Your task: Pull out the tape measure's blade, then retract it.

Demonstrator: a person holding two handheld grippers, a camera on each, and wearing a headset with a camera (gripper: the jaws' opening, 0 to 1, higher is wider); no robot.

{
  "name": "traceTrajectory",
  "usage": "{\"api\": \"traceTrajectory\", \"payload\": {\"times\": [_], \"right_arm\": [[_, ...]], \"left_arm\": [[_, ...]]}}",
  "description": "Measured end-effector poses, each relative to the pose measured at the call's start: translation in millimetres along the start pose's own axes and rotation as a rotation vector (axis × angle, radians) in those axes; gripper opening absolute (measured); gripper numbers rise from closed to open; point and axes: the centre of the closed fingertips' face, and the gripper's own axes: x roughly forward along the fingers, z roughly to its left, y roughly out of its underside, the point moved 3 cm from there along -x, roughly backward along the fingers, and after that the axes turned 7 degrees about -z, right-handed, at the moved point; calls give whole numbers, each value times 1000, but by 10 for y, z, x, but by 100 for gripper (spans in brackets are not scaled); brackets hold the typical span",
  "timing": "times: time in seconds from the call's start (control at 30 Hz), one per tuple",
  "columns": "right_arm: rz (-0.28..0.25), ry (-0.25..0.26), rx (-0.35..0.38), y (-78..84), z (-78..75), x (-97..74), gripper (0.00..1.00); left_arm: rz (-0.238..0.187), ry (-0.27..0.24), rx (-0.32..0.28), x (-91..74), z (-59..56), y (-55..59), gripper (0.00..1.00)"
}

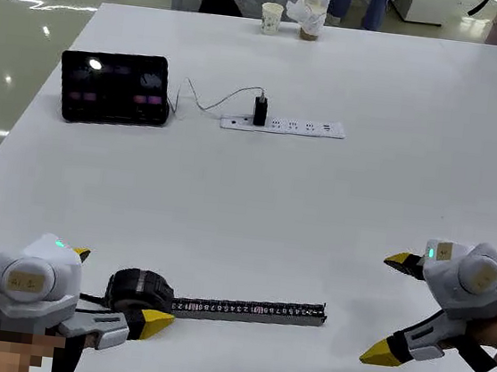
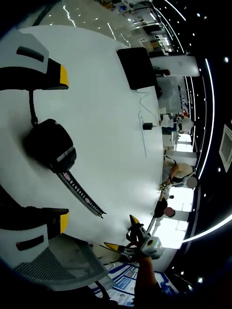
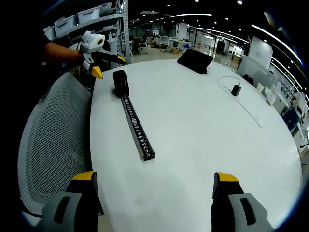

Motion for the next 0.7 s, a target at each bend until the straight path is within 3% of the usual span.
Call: {"api": "traceTrajectory", "payload": {"times": [0.17,0.27,0.47,0.7], "right_arm": [[23,-38,-28,-27,33,76,99],[35,-53,-53,-55,25,129,99],[44,-76,-98,-127,0,240,99],[61,-107,-139,-158,-19,364,99]], "left_arm": [[11,-41,-37,75,9,-11,99],[-12,-56,-38,92,-27,-59,99],[-18,-88,-73,145,-92,-52,99],[-43,-156,-108,200,-69,-39,99]]}}
